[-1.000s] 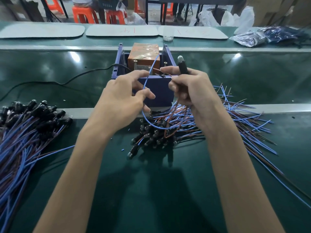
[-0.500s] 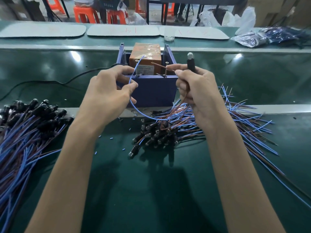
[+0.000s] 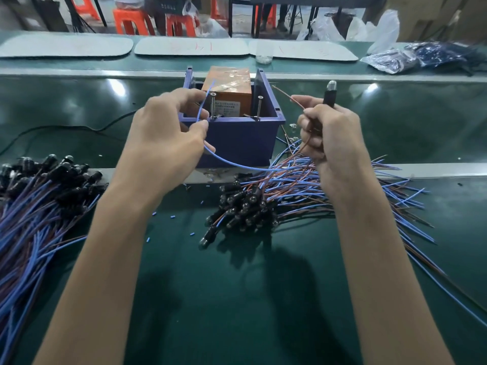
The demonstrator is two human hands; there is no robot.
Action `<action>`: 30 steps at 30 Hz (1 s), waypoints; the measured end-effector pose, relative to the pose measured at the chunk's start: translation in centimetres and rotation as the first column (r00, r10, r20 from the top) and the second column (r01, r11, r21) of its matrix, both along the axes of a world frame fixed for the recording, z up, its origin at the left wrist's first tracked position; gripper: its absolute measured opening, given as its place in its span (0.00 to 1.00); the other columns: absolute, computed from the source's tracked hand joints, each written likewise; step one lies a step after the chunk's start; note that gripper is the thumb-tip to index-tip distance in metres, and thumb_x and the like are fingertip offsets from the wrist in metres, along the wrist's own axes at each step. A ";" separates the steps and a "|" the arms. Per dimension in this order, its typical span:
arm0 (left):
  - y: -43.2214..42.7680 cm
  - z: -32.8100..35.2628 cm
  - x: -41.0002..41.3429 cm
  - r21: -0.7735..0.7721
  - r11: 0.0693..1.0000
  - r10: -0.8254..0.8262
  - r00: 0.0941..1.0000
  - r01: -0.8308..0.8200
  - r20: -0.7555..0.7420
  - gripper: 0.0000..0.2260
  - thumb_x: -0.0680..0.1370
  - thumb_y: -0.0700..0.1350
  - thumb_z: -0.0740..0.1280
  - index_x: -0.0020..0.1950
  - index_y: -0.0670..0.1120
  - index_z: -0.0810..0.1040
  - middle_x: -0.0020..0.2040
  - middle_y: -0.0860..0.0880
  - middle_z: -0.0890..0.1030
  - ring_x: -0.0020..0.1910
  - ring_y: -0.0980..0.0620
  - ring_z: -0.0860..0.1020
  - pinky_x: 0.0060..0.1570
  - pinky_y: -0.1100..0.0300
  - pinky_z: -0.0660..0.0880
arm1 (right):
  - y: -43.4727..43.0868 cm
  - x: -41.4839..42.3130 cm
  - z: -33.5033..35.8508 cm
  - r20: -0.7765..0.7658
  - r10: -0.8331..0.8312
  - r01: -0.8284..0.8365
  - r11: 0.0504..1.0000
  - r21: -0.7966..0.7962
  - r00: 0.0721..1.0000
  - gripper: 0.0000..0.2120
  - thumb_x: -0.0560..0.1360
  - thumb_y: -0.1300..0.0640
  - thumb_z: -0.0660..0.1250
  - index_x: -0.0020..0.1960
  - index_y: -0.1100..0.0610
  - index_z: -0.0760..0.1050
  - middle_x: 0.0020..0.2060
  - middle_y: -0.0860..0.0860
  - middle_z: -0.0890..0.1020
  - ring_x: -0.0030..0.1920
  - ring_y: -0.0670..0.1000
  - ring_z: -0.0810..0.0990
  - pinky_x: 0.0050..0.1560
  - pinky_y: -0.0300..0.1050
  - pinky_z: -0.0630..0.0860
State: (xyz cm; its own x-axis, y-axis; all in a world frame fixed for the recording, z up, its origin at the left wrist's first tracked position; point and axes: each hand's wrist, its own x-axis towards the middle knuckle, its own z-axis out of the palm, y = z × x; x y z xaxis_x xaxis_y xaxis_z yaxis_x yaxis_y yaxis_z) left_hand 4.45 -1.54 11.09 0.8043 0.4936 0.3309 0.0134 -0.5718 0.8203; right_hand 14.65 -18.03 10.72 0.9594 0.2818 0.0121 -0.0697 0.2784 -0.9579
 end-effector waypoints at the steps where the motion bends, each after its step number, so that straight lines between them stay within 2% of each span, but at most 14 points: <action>1: 0.1 0.1 0.0 0.005 1.000 0.007 1.000 -0.007 0.007 0.15 0.78 0.37 0.64 0.54 0.58 0.75 0.46 0.58 0.80 0.33 0.58 0.82 0.51 0.50 0.80 | 0.0 0.0 0.0 -0.003 0.002 -0.002 1.000 -0.005 1.000 0.13 0.78 0.68 0.54 0.47 0.59 0.76 0.23 0.46 0.69 0.22 0.42 0.59 0.19 0.33 0.56; 5: 0.3 -0.2 0.2 0.010 0.999 0.045 0.999 -0.045 -0.011 0.14 0.77 0.37 0.63 0.53 0.58 0.76 0.45 0.59 0.79 0.32 0.60 0.82 0.48 0.57 0.79 | 0.2 0.2 -0.2 -0.015 0.002 -0.002 1.000 -0.010 1.000 0.12 0.78 0.68 0.54 0.48 0.59 0.76 0.24 0.46 0.71 0.23 0.42 0.59 0.19 0.33 0.56; 8: 0.8 -0.8 0.5 0.013 0.994 0.110 0.992 -0.110 -0.058 0.13 0.78 0.38 0.63 0.58 0.52 0.78 0.44 0.59 0.78 0.30 0.61 0.81 0.40 0.68 0.74 | 0.4 0.3 -0.4 -0.037 0.000 0.000 1.000 -0.012 0.999 0.12 0.77 0.68 0.54 0.50 0.60 0.76 0.25 0.47 0.72 0.22 0.42 0.61 0.20 0.33 0.56; 11: 0.9 -1.2 0.7 0.013 0.992 0.130 0.987 -0.129 -0.098 0.13 0.78 0.37 0.62 0.59 0.50 0.78 0.43 0.58 0.77 0.29 0.63 0.80 0.33 0.71 0.69 | 0.5 0.5 -0.6 -0.048 0.005 -0.008 0.999 -0.045 0.999 0.12 0.77 0.68 0.54 0.53 0.61 0.75 0.25 0.46 0.74 0.23 0.42 0.62 0.20 0.33 0.57; 13: 0.8 -1.4 0.7 0.003 0.993 0.118 0.986 -0.119 -0.118 0.14 0.78 0.37 0.62 0.58 0.53 0.77 0.43 0.59 0.77 0.27 0.64 0.79 0.30 0.69 0.68 | 0.7 0.5 -0.7 -0.053 0.006 -0.010 0.998 -0.064 0.999 0.13 0.78 0.68 0.54 0.55 0.61 0.74 0.26 0.47 0.75 0.22 0.42 0.62 0.20 0.33 0.57; 16: 0.7 -1.4 0.7 -0.004 0.994 0.109 0.981 -0.111 -0.159 0.17 0.76 0.34 0.59 0.54 0.57 0.75 0.44 0.59 0.78 0.26 0.64 0.79 0.32 0.63 0.68 | 0.8 0.5 -1.0 -0.063 0.012 -0.017 0.996 -0.085 0.998 0.13 0.78 0.68 0.54 0.57 0.62 0.74 0.28 0.48 0.75 0.21 0.42 0.63 0.19 0.33 0.57; 20: 0.7 -1.3 0.7 -0.033 0.990 0.124 0.967 -0.135 -0.224 0.23 0.73 0.34 0.56 0.61 0.52 0.77 0.45 0.59 0.79 0.28 0.64 0.79 0.31 0.63 0.68 | 1.2 0.5 -1.3 -0.078 0.035 -0.043 0.994 -0.104 0.996 0.13 0.78 0.68 0.54 0.58 0.62 0.73 0.27 0.48 0.75 0.21 0.42 0.63 0.19 0.33 0.57; 22: 0.7 -1.4 0.7 -0.030 0.990 0.129 0.963 -0.140 -0.237 0.23 0.74 0.34 0.55 0.62 0.52 0.77 0.45 0.59 0.79 0.28 0.64 0.79 0.29 0.63 0.66 | 1.3 0.4 -1.4 -0.083 0.046 -0.055 0.992 -0.117 0.996 0.13 0.79 0.68 0.54 0.57 0.61 0.73 0.27 0.48 0.74 0.21 0.42 0.63 0.19 0.32 0.57; 26: 0.7 -1.3 0.8 -0.019 0.989 0.142 0.965 -0.150 -0.220 0.22 0.74 0.34 0.55 0.62 0.51 0.77 0.45 0.59 0.78 0.33 0.59 0.81 0.32 0.62 0.67 | 1.5 0.4 -1.8 -0.083 0.065 -0.077 0.986 -0.145 0.994 0.13 0.79 0.68 0.54 0.57 0.60 0.73 0.29 0.49 0.74 0.20 0.41 0.63 0.19 0.32 0.57; 30: 0.7 -1.3 0.7 -0.016 0.990 0.130 0.967 -0.137 -0.217 0.23 0.74 0.33 0.55 0.63 0.51 0.76 0.47 0.58 0.79 0.30 0.64 0.80 0.33 0.63 0.69 | 1.5 0.4 -1.9 -0.076 0.066 -0.077 0.985 -0.156 0.995 0.13 0.79 0.68 0.54 0.57 0.58 0.74 0.30 0.49 0.74 0.21 0.41 0.63 0.19 0.32 0.58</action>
State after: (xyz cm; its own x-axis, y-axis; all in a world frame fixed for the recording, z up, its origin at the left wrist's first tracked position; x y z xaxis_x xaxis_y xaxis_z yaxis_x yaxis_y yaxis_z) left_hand 5.20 -0.88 9.78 0.7809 0.6088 0.1403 0.2660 -0.5272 0.8070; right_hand 15.06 -16.51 8.83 0.9337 0.3424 -0.1049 -0.1527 0.1157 -0.9815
